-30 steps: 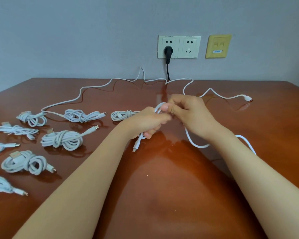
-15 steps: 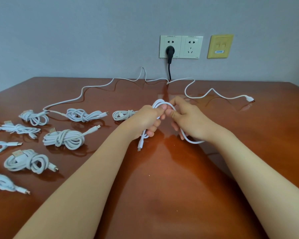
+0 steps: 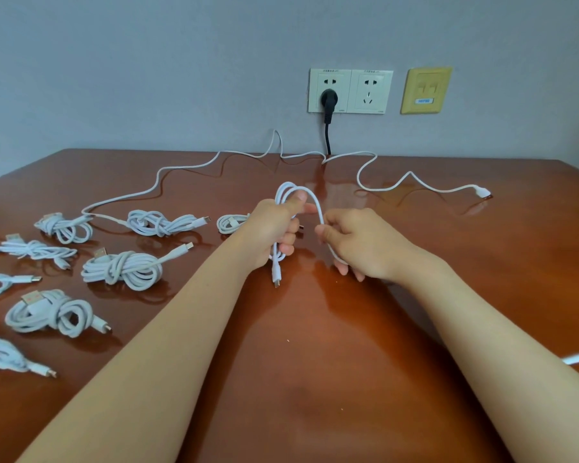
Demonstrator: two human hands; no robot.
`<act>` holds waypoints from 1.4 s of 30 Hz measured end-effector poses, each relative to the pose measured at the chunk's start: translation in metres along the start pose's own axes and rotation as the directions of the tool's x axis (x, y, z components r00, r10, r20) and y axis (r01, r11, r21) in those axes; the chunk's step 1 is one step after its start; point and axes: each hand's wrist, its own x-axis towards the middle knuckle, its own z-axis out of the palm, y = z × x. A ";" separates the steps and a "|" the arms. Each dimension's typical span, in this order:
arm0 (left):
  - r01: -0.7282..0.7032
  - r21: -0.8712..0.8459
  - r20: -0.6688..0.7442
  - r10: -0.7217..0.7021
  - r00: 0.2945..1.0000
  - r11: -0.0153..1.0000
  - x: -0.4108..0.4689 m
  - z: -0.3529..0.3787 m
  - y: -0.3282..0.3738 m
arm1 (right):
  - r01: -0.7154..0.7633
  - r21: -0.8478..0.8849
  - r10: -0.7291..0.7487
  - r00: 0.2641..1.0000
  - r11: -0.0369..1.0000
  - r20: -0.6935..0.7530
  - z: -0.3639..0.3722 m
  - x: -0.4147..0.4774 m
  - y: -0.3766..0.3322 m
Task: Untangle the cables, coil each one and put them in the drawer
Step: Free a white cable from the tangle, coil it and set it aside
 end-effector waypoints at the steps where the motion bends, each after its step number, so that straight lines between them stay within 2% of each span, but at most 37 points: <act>1: -0.017 0.011 0.018 0.017 1.000 1.000 -0.001 0.000 0.000 | -0.005 -0.025 0.005 1.000 1.000 -0.006 0.002 0.001 0.001; 9: -0.118 0.048 0.105 0.112 0.988 0.992 -0.002 0.011 -0.003 | -0.072 -0.171 0.061 0.996 0.983 -0.065 0.010 0.004 0.004; 13: -0.141 0.085 0.016 0.140 0.990 0.986 -0.001 0.021 -0.004 | -0.063 -0.181 0.048 0.995 0.981 -0.088 0.011 0.003 0.002; 20: -0.188 0.406 -0.155 0.270 0.950 0.894 0.003 0.018 -0.004 | -0.017 -0.255 -0.014 0.993 0.967 -0.117 0.017 0.002 -0.004; 25: -0.200 0.473 -0.219 0.335 0.917 0.858 0.005 0.016 -0.007 | -0.011 -0.245 -0.011 0.996 0.969 -0.090 0.015 0.001 -0.005; 29: -0.167 0.327 -0.253 0.256 0.933 0.930 0.008 0.012 -0.006 | 0.024 -0.258 -0.047 0.995 0.966 -0.083 0.016 0.000 -0.005; 32: -0.136 0.177 -0.220 0.174 0.960 0.975 0.011 0.010 -0.006 | 0.058 -0.274 -0.082 0.994 0.960 -0.077 0.018 0.001 -0.005; 34: -0.095 0.013 -0.154 0.096 0.983 0.995 0.010 0.009 -0.006 | 0.059 -0.262 -0.084 0.993 0.963 -0.084 0.017 0.001 -0.004; 36: -0.019 -0.223 -0.039 0.010 0.999 0.975 0.007 0.009 -0.004 | 0.049 -0.246 -0.071 0.994 0.968 -0.083 0.015 0.001 -0.002; 38: 0.042 -0.431 0.077 -0.010 0.997 0.901 0.005 0.010 -0.001 | 0.046 -0.216 -0.066 0.994 0.975 -0.084 0.014 0.001 -0.001; 42: 0.027 -0.550 0.125 0.051 0.991 0.835 -0.003 0.013 0.005 | 0.073 -0.173 -0.092 0.990 0.982 -0.104 0.011 0.000 -0.003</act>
